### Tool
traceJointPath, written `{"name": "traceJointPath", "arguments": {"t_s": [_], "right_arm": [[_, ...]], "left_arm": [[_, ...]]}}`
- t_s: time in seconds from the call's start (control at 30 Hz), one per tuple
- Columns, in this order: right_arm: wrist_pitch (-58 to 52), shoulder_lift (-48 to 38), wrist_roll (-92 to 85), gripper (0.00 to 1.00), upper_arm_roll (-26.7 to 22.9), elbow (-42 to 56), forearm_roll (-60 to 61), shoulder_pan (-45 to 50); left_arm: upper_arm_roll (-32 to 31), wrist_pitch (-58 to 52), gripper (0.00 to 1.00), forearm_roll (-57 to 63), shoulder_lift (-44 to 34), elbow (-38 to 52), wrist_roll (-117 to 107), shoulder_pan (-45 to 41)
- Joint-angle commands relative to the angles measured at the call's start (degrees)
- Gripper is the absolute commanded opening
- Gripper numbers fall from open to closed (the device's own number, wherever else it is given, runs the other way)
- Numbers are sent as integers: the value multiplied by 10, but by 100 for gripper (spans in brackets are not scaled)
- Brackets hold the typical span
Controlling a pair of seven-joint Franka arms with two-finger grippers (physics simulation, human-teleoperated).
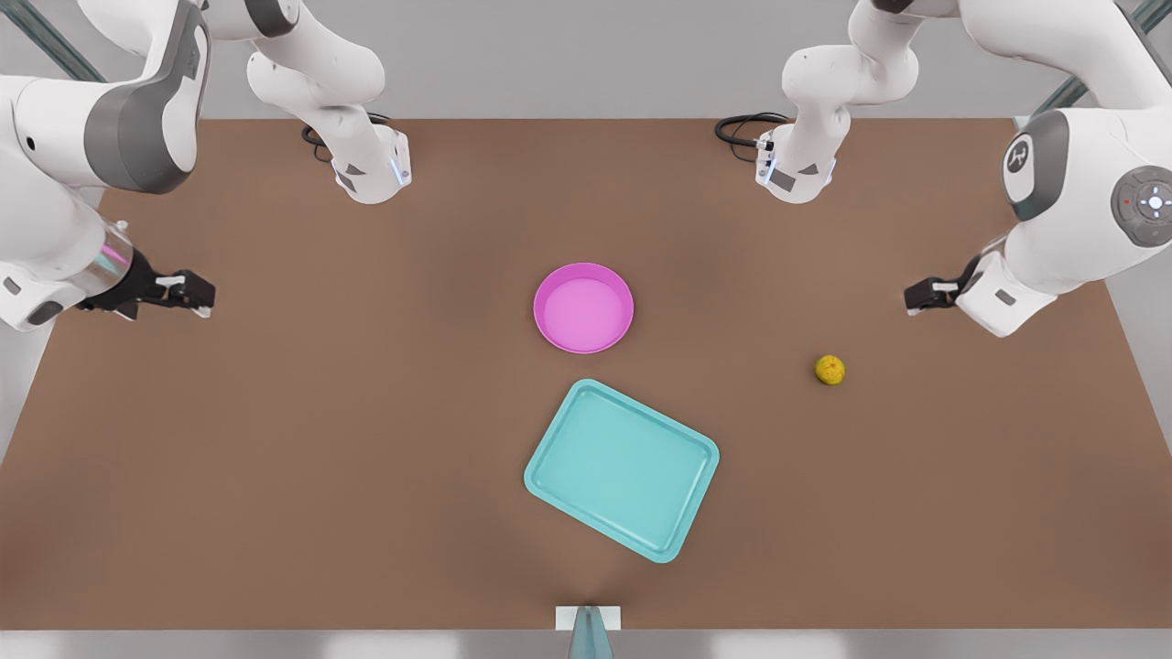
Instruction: Place the orange on the plate with the left arm and the plate on the tray with the right arm
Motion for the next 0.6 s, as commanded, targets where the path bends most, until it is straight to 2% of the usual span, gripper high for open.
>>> {"name": "traceJointPath", "arguments": {"t_s": [0.0, 0.07, 0.1, 0.27, 0.4, 0.57], "right_arm": [[35, 0, -24, 100, 0, 0, 0, 0], [35, 0, -24, 100, 0, 0, 0, 1], [35, 0, -24, 100, 0, 0, 0, 1], [35, 3, -24, 100, 0, 0, 0, 2], [34, 5, -24, 100, -1, 0, 2, 2], [34, 6, -24, 100, -2, 0, 2, 3]], "left_arm": [[0, 24, 100, 0, 1, 0, -17, 0], [11, 24, 100, 2, 18, -27, -19, 0], [31, 52, 100, -1, 34, -77, -18, 1], [39, 336, 100, 3, 95, -302, 53, 0], [45, 435, 100, 3, 108, -374, 127, 0], [44, 479, 100, 1, 128, -380, 127, -1]]}}
